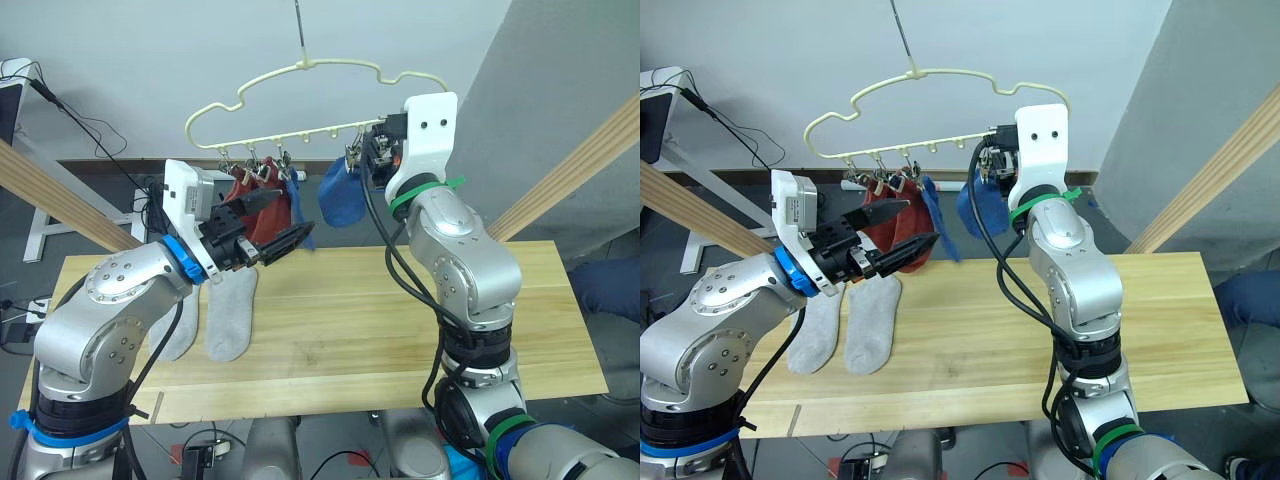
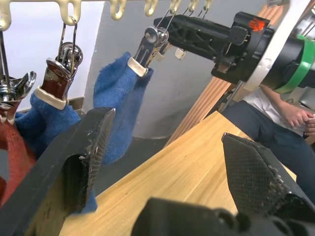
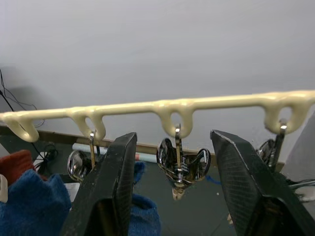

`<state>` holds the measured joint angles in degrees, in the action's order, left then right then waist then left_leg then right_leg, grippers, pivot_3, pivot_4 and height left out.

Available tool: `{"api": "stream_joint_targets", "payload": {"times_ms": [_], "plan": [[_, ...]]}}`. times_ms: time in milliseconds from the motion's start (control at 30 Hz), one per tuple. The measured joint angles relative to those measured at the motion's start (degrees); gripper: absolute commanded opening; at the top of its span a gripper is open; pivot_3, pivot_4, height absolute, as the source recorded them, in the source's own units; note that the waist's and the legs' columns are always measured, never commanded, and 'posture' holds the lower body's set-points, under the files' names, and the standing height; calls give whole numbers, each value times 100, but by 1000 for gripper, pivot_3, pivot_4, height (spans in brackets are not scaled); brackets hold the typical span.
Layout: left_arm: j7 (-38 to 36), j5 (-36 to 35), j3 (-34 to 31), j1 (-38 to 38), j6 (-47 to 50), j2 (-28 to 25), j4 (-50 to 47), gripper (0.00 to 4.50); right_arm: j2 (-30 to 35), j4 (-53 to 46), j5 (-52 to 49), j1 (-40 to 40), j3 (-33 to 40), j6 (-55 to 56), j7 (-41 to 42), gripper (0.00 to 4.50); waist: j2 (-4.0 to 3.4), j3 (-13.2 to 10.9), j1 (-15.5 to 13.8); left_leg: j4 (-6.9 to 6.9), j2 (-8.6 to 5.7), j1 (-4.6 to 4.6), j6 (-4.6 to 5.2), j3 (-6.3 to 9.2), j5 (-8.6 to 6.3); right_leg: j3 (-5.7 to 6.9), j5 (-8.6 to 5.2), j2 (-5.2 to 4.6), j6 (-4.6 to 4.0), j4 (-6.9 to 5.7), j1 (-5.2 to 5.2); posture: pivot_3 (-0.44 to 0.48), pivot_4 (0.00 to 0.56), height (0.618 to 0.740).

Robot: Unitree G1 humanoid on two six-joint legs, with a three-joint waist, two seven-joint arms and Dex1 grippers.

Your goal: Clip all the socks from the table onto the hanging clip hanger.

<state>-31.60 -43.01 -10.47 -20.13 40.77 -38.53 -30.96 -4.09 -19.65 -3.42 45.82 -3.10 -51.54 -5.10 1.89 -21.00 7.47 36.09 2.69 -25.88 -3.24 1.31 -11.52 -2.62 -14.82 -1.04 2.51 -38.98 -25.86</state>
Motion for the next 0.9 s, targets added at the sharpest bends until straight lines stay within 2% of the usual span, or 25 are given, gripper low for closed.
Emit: {"api": "stream_joint_targets", "payload": {"times_ms": [200,300,400,533,900], "plan": [[70,14,0,24,0,10,-22,4010,1,114,3,55,18,73,-5,2468,0,0,-7,0,0,0,0,0,0,0,0,0,0,0,0,-179,385,740],[89,13,0,32,2,10,-28,4010,4,174,5,88,40,87,-12,1892,0,0,-10,0,0,0,0,0,0,0,0,0,0,0,0,-178,386,740],[95,13,0,45,4,10,-36,4010,10,205,8,114,80,88,-29,903,0,0,-19,0,0,0,0,0,0,0,0,0,0,0,0,-177,388,740],[96,13,0,99,5,10,-40,4010,25,207,9,133,88,90,-39,83,0,0,-38,0,0,0,0,0,0,0,0,0,0,0,0,-178,389,740],[389,23,-16,298,359,-37,-68,4010,37,212,10,192,131,88,-70,38,0,0,-105,0,0,0,0,0,0,0,0,0,0,0,0,-174,397,740]]}}
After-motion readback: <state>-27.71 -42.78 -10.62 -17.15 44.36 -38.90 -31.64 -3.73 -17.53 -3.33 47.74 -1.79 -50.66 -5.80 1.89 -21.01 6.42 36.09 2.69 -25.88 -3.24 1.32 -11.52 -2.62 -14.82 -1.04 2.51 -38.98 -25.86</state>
